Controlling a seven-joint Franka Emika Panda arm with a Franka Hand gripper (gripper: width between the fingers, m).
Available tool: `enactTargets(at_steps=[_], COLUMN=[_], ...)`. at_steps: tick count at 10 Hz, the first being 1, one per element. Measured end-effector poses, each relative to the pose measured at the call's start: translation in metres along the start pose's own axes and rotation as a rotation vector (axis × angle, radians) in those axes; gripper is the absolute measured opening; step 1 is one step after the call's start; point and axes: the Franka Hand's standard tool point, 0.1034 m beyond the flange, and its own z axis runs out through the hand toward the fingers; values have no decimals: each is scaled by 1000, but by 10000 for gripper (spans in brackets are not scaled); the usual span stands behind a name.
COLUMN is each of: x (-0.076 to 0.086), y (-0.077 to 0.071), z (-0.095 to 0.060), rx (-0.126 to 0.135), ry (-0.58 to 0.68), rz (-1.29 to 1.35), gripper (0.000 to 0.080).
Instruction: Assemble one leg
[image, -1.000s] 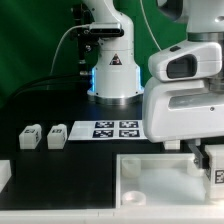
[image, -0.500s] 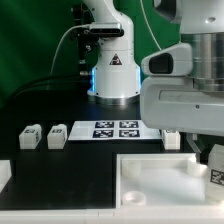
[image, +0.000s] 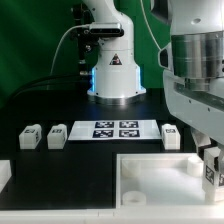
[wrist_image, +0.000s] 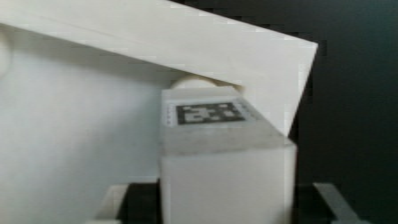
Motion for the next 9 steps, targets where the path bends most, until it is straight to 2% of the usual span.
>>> enactTargets(at_steps=[3, 4, 5, 6, 7, 9], x=[-1, -2, -6, -11, -13, -11], y=[0, 0, 0, -1, -2, -1], z=[0, 0, 0, -1, -2, 0], rx=[0, -1, -8, -13, -18, -25], ry=[-3, -3, 29, 41, 46, 46], rz=[-75, -96, -356, -550, -725, -900], gripper=[304, 388, 523, 523, 623, 641])
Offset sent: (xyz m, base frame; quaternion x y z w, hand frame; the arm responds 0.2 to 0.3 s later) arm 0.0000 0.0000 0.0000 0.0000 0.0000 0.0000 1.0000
